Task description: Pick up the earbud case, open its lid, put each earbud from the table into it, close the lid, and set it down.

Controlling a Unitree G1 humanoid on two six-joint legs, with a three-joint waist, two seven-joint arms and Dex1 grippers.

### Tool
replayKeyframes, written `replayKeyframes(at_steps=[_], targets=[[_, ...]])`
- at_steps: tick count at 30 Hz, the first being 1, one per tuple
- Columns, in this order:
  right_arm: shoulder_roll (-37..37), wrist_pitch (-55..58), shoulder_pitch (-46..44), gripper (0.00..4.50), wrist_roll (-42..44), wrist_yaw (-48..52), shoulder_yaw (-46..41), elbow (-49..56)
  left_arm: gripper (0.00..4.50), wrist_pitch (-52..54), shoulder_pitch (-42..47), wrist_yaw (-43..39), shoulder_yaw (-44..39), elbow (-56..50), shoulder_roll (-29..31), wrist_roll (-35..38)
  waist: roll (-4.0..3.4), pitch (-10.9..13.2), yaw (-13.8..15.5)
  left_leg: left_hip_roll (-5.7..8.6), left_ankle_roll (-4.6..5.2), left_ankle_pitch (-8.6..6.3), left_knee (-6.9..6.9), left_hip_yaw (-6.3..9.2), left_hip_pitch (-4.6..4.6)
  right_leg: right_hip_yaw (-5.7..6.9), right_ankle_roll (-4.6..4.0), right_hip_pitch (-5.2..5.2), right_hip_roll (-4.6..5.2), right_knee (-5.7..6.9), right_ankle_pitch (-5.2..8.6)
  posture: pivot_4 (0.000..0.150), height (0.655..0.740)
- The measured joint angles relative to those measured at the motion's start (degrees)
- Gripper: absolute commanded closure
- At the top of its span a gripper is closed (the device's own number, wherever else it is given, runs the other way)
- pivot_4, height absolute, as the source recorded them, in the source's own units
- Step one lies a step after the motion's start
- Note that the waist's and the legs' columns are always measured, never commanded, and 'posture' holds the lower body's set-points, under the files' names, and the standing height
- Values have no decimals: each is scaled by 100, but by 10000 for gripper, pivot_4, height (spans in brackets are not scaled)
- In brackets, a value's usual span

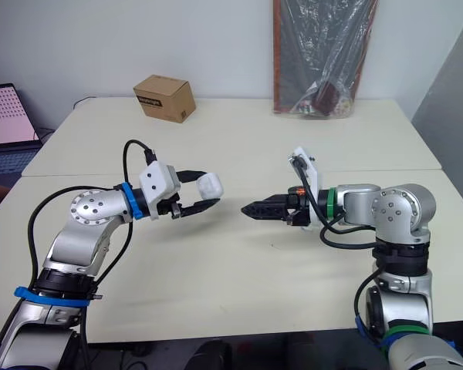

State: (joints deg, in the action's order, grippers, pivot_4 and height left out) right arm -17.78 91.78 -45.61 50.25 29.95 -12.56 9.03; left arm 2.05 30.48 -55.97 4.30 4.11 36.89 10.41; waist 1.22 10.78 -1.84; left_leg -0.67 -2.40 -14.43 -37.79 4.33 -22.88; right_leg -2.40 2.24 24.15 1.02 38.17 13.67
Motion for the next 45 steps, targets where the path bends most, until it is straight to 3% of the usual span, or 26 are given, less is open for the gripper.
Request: replayKeyframes(at_steps=[18, 35, 38, 40, 45], targets=[[379, 27, -333, 0, 1351, -1642, -380, -841, 17276, -282, -1, -491, 261, -774, -462, 348, -1, 0, -8, -3, 1, 0, -1, -1, 1, -3, 3, -2, -7, -3, 0, 1500, 7400], [321, 27, -336, 0, 2819, -2815, -305, -1409, 17276, -928, 174, -463, 309, -357, -575, 82, -2, 1, -13, -4, 2, 0, -1, -1, -1, -4, 3, -2, -11, -6, 0, 1500, 7400], [319, 27, -337, 5441, 3028, -3011, -303, -1452, 17276, -950, 219, -462, 311, -356, -596, 84, -1, 1, -13, -4, 2, 0, -1, -1, -1, -4, 3, -2, -11, -6, 0, 1500, 7400], [321, 26, -341, 11579, 3182, -3132, -293, -1500, 17276, -945, 285, -457, 311, -357, -671, 88, -1, 1, -14, -4, 2, 0, -1, -1, -1, -4, 3, -3, -11, -6, 0, 1500, 7400], [318, 3, -360, 11579, 3440, -3300, -147, -1554, 17276, -874, 303, -461, 340, -358, -728, 89, -2, 1, -17, -8, 2, 0, 0, 0, -1, -4, 3, -2, -15, -6, 0, 1500, 7400]])
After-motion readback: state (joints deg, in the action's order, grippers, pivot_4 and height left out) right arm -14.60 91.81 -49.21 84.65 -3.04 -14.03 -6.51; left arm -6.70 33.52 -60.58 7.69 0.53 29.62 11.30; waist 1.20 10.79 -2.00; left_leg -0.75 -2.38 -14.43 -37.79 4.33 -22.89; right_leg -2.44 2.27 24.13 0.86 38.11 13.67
